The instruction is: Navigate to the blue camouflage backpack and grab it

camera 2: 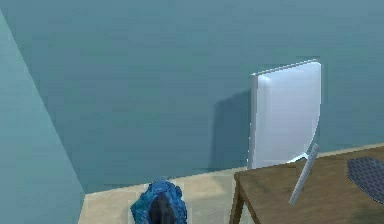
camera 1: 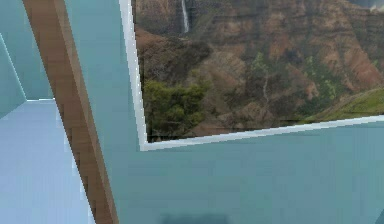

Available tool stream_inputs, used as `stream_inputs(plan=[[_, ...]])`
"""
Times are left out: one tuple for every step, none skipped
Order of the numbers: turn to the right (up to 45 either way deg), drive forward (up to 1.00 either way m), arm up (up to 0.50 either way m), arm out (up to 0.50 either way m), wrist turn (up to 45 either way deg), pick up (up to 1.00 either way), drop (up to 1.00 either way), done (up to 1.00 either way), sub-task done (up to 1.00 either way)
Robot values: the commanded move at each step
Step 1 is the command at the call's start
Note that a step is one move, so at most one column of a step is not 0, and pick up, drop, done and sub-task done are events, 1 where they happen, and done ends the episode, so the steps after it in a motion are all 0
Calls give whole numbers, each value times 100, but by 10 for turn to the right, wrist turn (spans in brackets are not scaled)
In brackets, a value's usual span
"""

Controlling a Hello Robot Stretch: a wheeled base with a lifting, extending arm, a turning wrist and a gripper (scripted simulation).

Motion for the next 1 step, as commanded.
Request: stream_inputs(plan=[[0, 0, 0, 0, 0, 0, 0, 100, 0]])
